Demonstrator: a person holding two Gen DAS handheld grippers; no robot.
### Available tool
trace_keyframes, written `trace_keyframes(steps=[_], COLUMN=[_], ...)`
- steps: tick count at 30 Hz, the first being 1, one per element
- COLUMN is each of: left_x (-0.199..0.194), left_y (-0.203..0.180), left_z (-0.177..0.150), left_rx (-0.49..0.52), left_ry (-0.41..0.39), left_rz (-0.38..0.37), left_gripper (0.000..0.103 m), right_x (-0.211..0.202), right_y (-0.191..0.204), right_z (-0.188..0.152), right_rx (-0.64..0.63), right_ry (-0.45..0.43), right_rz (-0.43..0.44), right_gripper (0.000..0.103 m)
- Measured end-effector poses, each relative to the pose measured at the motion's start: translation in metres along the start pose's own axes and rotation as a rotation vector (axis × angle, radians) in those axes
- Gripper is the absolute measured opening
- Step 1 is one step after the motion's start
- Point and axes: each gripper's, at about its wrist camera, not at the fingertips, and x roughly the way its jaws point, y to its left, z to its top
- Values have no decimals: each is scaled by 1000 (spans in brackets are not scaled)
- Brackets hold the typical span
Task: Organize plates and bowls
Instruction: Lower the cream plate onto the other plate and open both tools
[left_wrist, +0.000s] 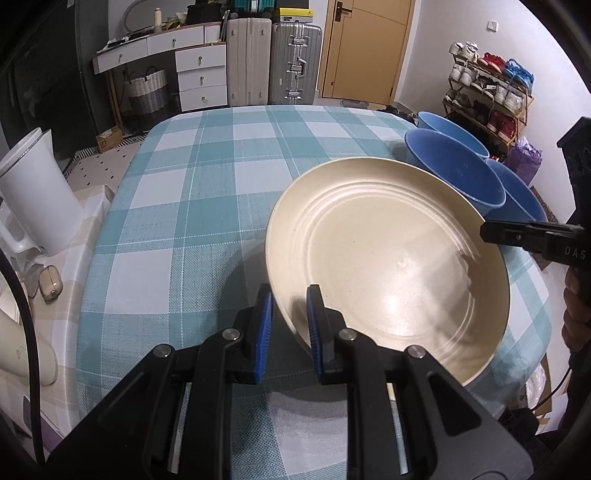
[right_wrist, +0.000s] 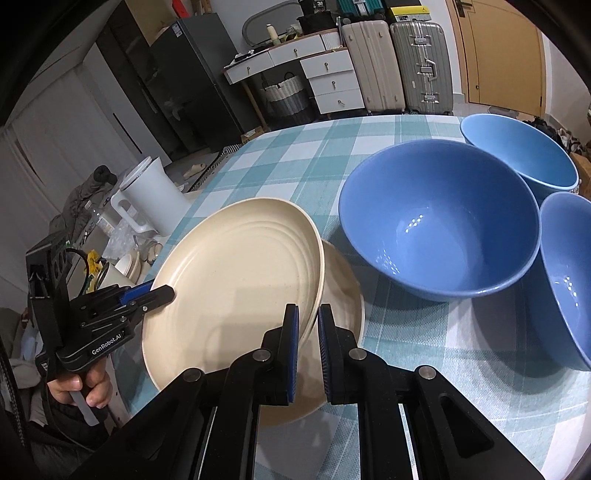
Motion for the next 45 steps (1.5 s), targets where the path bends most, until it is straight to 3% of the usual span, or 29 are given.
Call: trace_keyframes(steps=[24, 45], left_x=[37, 47], left_y=[-27, -35], left_z=[-8, -13], left_rx=[110, 165], left_ry=[22, 57], left_rz=[71, 106], left_gripper=[15, 17], right_x=[14, 22], right_y=[-12, -8], right_z=[-22, -27], right_rx=[16, -4], right_ry=[28, 26], right_rz=[-63, -100], right_gripper=[12, 13])
